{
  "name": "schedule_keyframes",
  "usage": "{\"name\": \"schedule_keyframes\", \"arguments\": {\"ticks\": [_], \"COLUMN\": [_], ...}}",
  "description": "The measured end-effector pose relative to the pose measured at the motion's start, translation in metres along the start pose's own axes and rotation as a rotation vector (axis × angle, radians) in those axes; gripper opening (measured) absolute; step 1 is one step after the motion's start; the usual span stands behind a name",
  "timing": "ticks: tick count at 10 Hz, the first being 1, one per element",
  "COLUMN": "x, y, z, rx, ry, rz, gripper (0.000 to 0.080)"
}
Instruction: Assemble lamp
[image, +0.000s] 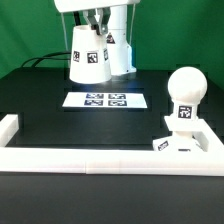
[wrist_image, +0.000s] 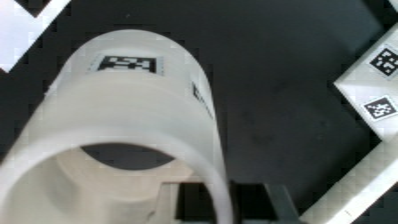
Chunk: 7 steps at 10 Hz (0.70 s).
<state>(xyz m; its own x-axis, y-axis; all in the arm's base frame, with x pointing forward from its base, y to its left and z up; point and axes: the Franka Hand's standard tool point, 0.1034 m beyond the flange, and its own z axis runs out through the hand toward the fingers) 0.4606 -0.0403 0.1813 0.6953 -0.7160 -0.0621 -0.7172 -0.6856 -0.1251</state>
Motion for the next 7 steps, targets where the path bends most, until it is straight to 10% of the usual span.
{"name": "schedule_keyframes", "arguments": {"ticks": [2,7], "x": [0.000,-0.007], "y": [-0.011,-0.113], "z": [-0.009,-0.044], "rx": [-0.007,0.024], "ry": [-0.006,0.031], "rz": [0.004,0.059], "gripper": [0.0046,0.0046]}}
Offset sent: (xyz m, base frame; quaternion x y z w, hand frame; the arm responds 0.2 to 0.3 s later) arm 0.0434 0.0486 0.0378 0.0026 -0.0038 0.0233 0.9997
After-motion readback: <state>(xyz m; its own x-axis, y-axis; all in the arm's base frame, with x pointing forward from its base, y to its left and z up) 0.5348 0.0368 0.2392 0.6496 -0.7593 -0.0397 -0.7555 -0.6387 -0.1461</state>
